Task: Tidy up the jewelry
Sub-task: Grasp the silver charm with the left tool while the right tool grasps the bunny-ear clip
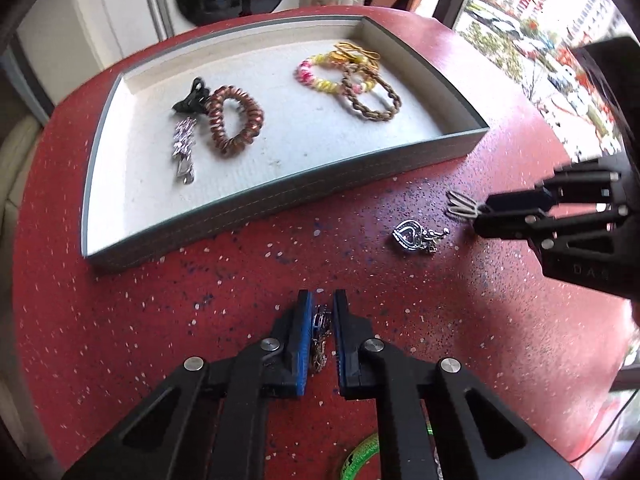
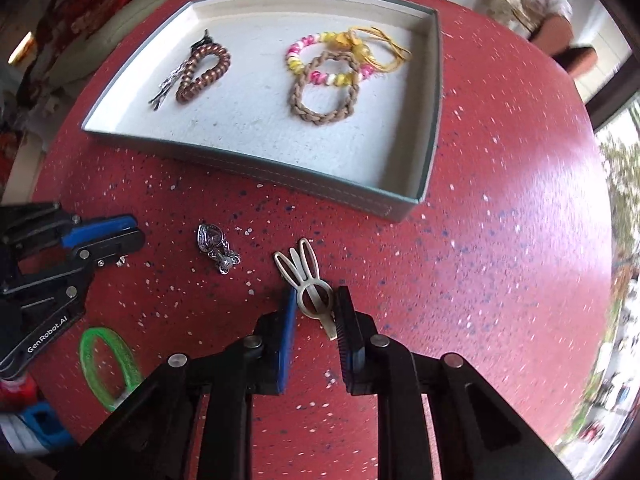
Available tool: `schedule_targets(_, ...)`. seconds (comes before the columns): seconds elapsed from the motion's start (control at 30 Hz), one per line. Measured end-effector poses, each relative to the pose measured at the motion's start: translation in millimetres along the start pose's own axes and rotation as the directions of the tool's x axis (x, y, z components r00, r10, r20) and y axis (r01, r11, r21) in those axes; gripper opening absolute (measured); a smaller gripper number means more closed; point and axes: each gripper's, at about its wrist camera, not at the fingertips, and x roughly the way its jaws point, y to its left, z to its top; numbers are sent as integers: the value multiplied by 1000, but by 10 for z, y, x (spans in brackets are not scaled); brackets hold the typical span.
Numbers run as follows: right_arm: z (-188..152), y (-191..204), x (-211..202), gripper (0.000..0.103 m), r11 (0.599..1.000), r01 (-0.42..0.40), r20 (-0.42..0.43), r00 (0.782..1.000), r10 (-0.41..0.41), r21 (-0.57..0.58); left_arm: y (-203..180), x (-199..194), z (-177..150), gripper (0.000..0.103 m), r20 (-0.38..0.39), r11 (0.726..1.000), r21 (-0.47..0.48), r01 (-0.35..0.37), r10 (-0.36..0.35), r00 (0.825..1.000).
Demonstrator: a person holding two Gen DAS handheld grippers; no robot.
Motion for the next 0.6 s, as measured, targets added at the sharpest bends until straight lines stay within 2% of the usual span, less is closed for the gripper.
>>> schedule_targets(0.13, -82, -98, -65, 21, 996, -38, 12, 999, 37, 76, 133, -65, -73, 26, 0, 997, -72, 34, -34, 999)
schedule_targets(0.5, -242, -242, -188, 21, 969, -133, 45, 991, 126, 209, 286, -301, -191, 26, 29, 990, -123, 69, -66, 997)
schedule_targets(0.6, -296, -155, -257, 21, 963, -150, 56, 988, 140, 226, 314, -349, -162, 26, 41, 988, -135, 75, -70, 997)
